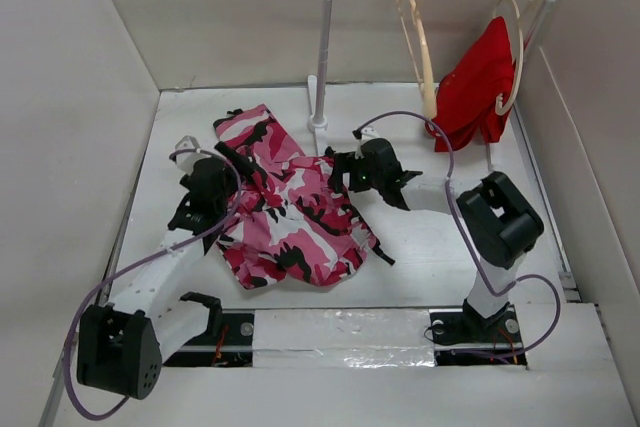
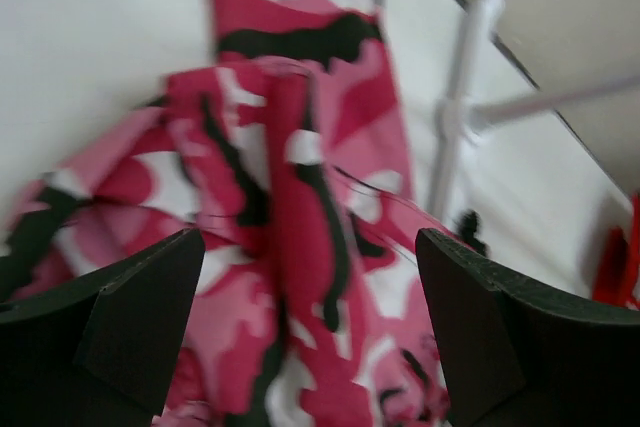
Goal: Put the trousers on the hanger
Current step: Flatten out the trousers at the center of the board.
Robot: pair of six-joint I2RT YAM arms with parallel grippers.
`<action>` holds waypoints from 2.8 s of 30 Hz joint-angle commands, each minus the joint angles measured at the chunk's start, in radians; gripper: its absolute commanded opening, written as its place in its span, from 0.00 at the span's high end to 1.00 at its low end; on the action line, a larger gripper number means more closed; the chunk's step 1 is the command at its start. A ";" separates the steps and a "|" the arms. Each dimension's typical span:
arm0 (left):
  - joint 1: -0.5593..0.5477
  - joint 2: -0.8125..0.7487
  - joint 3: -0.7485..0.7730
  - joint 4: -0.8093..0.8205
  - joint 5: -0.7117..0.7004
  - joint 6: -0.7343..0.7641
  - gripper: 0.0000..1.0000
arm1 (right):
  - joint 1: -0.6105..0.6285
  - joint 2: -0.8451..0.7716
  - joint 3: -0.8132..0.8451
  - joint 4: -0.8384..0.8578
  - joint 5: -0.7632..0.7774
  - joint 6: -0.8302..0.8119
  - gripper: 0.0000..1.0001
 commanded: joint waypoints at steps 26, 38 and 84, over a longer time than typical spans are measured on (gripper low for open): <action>0.284 -0.131 -0.330 0.211 0.240 -0.044 0.02 | 0.137 -0.754 -0.119 -0.140 0.384 -0.090 1.00; 0.229 -0.093 -0.419 0.323 0.591 -0.011 0.06 | 0.034 -1.077 -0.053 -0.468 0.469 -0.129 1.00; 0.083 0.076 -0.155 0.047 0.062 -0.089 1.00 | -0.099 -1.331 0.118 -0.744 0.550 -0.107 1.00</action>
